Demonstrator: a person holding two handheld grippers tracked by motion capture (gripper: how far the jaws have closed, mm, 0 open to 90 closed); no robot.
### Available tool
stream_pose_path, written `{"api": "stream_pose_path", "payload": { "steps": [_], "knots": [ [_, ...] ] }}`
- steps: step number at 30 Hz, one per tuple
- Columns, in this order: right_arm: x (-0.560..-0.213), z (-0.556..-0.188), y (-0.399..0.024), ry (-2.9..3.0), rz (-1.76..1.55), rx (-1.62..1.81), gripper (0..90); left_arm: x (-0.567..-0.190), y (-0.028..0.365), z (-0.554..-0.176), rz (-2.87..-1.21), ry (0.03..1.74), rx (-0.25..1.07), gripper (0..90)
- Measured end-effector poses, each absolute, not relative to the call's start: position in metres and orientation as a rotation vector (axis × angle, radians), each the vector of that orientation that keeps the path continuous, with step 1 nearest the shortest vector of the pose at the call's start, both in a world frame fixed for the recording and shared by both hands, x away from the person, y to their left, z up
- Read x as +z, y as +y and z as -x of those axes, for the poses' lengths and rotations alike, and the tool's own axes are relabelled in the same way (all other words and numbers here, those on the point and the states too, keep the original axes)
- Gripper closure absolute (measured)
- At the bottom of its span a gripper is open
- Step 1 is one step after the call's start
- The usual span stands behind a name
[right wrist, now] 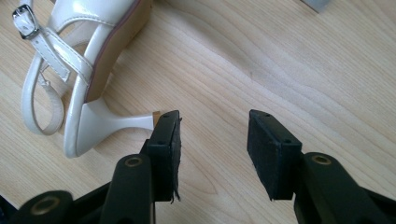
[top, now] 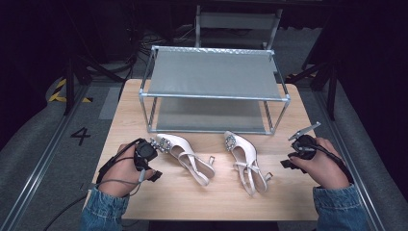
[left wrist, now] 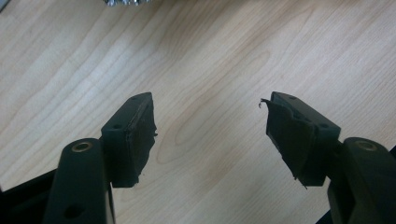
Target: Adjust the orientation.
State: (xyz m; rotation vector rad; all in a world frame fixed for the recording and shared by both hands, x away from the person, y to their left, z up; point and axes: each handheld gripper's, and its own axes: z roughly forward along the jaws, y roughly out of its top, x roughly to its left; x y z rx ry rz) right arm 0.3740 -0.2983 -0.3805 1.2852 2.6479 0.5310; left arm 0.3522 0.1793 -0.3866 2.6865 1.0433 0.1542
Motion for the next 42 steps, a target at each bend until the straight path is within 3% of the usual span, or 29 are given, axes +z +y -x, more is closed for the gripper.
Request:
{"api": "stream_pose_path", "payload": {
  "steps": [6,18,25,37,42],
  "knots": [
    [-0.381,-0.372,-0.298,2.646,-1.282,0.531,54.4,-0.384,0.169,-0.352,-2.656,1.041,0.202,28.5],
    [-0.386,-0.370,-0.292,2.660,-1.290,0.538,51.0,-0.386,0.148,-0.355,-2.597,0.893,0.194,31.8],
    [-0.385,-0.370,-0.293,2.654,-1.280,0.567,49.4,-0.395,0.141,-0.362,-2.539,0.895,0.200,33.7],
    [-0.387,-0.367,-0.296,2.641,-1.292,0.568,49.6,-0.423,0.131,-0.378,-2.546,0.930,0.134,48.5],
    [-0.388,-0.365,-0.297,2.642,-1.304,0.558,49.5,-0.427,0.129,-0.381,-2.539,0.898,0.114,63.6]
  ]
}}
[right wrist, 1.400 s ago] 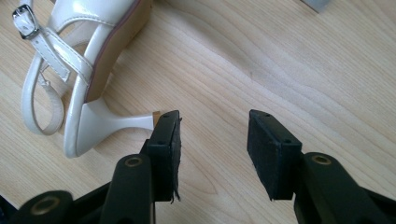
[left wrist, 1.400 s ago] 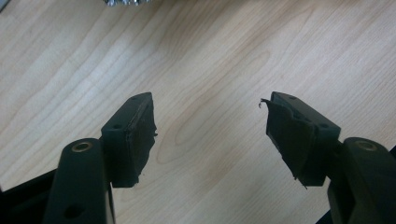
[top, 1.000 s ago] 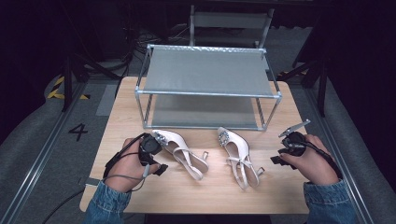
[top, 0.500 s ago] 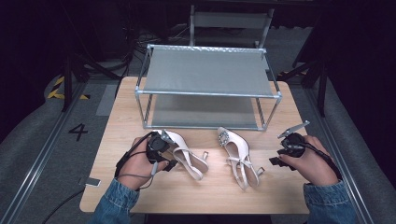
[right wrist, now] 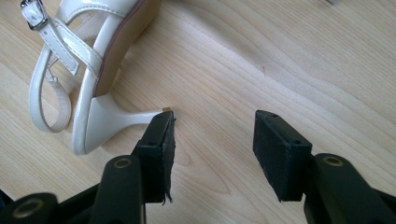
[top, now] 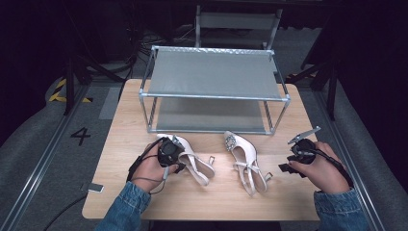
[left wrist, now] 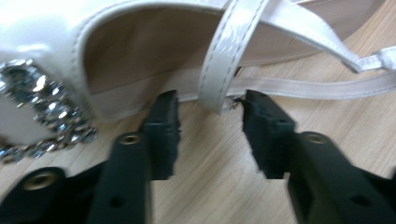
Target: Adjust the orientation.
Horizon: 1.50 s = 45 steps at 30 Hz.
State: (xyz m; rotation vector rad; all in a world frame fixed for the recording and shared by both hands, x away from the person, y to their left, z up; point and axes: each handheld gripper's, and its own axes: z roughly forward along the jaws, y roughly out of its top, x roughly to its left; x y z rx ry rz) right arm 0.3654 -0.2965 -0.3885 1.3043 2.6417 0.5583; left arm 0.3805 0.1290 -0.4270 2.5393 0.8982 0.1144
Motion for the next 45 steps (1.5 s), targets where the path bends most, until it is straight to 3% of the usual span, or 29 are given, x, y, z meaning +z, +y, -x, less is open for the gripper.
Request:
{"api": "stream_pose_path", "payload": {
  "steps": [4,6,15,31,39,45],
  "knots": [
    [-0.388,-0.364,-0.295,2.641,-1.296,0.553,49.5,-0.425,0.127,-0.379,-2.545,0.861,0.115,80.3],
    [-0.388,-0.364,-0.295,2.643,-1.292,0.553,49.5,-0.423,0.126,-0.378,-2.552,0.853,0.123,82.5],
    [-0.389,-0.364,-0.294,2.646,-1.284,0.547,49.1,-0.415,0.130,-0.373,-2.515,0.858,0.077,82.8],
    [-0.391,-0.362,-0.295,2.647,-1.296,0.538,48.4,-0.379,0.138,-0.363,-2.485,0.843,0.238,82.6],
    [-0.395,-0.359,-0.300,2.640,-1.322,0.526,48.1,-0.383,0.128,-0.368,-2.477,0.829,0.234,82.3],
    [-0.395,-0.357,-0.303,2.627,-1.339,0.522,48.0,-0.384,0.124,-0.370,-2.429,0.847,0.179,75.3]
  ]
}}
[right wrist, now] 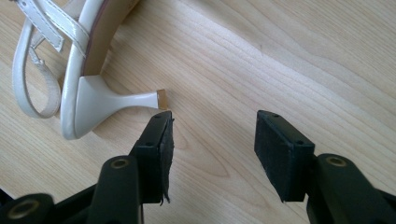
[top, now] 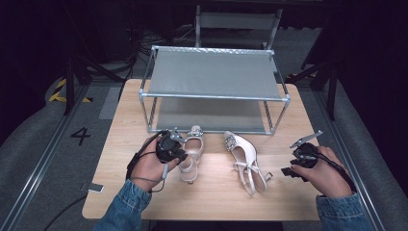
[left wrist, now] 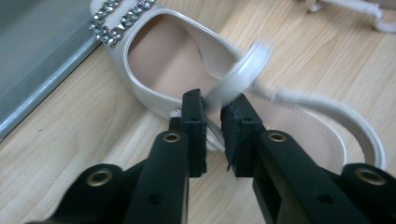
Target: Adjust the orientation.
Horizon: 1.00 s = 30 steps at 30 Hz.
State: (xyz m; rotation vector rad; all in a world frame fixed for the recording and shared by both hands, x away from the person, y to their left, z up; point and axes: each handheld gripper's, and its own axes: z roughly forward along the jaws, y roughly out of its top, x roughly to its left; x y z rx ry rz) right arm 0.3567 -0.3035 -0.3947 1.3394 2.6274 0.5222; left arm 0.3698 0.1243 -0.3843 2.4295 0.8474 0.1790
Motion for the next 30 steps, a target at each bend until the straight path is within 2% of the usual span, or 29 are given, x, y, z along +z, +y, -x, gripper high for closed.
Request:
{"api": "stream_pose_path", "payload": {
  "steps": [4,5,8,18,30],
  "knots": [
    [-0.395,-0.356,-0.306,2.622,-1.345,0.523,47.9,-0.384,0.122,-0.370,-2.415,0.856,0.185,71.7],
    [-0.395,-0.355,-0.306,2.623,-1.349,0.527,47.7,-0.384,0.122,-0.370,-2.400,0.860,0.193,66.9],
    [-0.395,-0.354,-0.307,2.613,-1.354,0.527,47.5,-0.378,0.119,-0.370,-2.340,0.880,0.173,62.1],
    [-0.400,-0.352,-0.308,2.617,-1.372,0.511,46.6,-0.380,0.097,-0.375,-2.322,0.898,0.084,61.2],
    [-0.404,-0.338,-0.323,2.577,-1.434,0.494,45.9,-0.390,0.077,-0.391,-2.329,0.953,0.050,59.4]
  ]
}}
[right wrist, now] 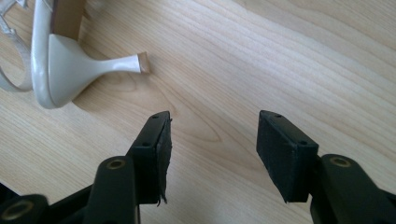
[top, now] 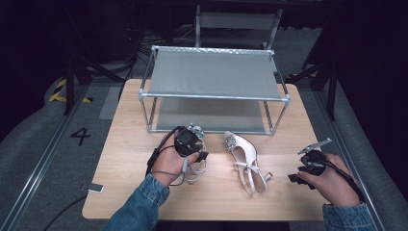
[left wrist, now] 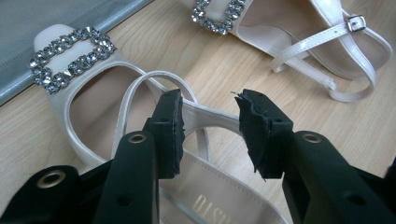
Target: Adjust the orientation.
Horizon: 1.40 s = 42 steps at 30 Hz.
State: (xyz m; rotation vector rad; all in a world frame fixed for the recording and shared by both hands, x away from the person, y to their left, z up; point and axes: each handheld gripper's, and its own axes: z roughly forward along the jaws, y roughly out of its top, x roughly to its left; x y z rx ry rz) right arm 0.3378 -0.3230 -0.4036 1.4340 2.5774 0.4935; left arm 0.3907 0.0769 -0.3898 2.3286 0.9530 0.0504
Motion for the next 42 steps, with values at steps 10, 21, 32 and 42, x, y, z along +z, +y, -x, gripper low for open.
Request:
{"api": "stream_pose_path", "payload": {
  "steps": [10,21,32,42],
  "knots": [
    [-0.406,-0.329,-0.331,2.561,-1.466,0.479,45.1,-0.389,0.072,-0.394,-2.331,1.010,0.018,59.0],
    [-0.407,-0.327,-0.334,2.555,-1.480,0.475,44.6,-0.418,0.061,-0.405,-2.381,1.067,0.046,58.3],
    [-0.410,-0.328,-0.334,2.564,-1.480,0.480,43.8,-0.427,0.050,-0.414,-2.375,1.076,0.146,65.1],
    [-0.410,-0.332,-0.333,2.556,-1.472,0.492,43.7,-0.411,0.063,-0.410,-2.439,0.996,0.258,85.7]
  ]
}}
